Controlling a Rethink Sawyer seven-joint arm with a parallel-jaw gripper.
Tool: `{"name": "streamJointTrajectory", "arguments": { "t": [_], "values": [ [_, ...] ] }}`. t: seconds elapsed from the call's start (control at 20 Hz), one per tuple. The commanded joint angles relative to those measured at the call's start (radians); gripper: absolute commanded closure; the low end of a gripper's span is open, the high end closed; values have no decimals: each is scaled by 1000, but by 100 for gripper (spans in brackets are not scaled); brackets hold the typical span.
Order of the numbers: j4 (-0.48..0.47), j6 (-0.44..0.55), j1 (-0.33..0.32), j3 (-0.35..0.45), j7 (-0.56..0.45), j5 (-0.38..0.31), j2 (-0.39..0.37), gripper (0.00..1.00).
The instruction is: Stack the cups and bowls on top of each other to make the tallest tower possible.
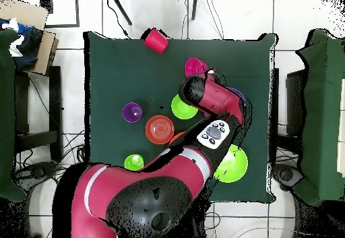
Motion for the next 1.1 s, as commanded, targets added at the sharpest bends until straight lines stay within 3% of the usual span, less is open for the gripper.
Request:
{"name": "streamJointTrajectory", "arguments": {
  "t": [0.05, 0.9, 0.95, 1.1],
  "values": [
    [7, 29, 11, 83, 117, -26, 13, 100],
    [9, 36, 3, 92, 105, -32, 6, 100],
    [9, 36, 4, 91, 105, -32, 6, 0],
    [7, 38, 4, 89, 106, -32, 8, 0]
  ]
}}
